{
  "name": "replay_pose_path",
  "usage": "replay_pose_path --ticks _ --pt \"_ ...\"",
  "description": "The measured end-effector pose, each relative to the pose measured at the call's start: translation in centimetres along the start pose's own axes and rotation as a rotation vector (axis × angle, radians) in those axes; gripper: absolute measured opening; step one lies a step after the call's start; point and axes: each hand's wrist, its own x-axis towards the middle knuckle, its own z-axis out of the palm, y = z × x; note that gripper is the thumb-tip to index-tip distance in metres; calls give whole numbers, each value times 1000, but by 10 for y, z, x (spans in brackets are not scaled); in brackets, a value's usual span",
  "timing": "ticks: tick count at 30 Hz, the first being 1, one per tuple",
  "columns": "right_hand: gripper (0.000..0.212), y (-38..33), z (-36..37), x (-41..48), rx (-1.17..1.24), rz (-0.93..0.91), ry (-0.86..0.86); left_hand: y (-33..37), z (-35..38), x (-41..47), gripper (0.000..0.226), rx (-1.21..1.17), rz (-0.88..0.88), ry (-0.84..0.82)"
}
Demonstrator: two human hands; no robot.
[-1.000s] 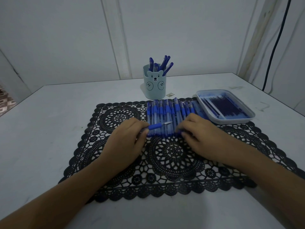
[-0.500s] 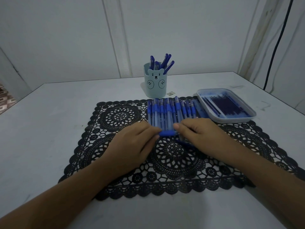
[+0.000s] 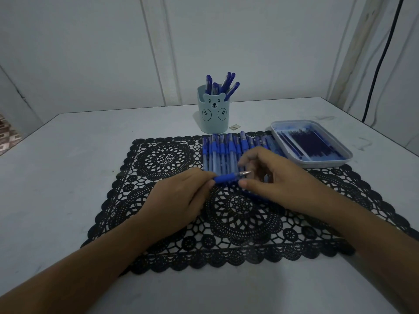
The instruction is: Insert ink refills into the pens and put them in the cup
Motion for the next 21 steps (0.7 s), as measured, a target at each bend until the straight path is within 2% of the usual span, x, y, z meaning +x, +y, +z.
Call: replay_pose_path --ticks 4,6,8,10,12,17,21 --pt "18 -2 0 0 12 33 42 1 0 0 31 17 29 -14" --pt "3 -2 0 1 32 27 22 1 0 0 32 13 26 -16" --pt "11 0 0 1 58 21 27 1 -1 0 32 -4 6 -13" --pt "2 -2 0 1 82 53 47 0 -1 0 32 -2 -4 -18" --pt "10 -2 1 2 79 55 58 -1 0 0 34 9 -7 -31" --pt "18 3 0 4 78 11 154 -6 2 2 35 -61 -138 -65" --pt "12 4 -6 5 121 41 246 -10 3 3 31 -87 -203 -14"
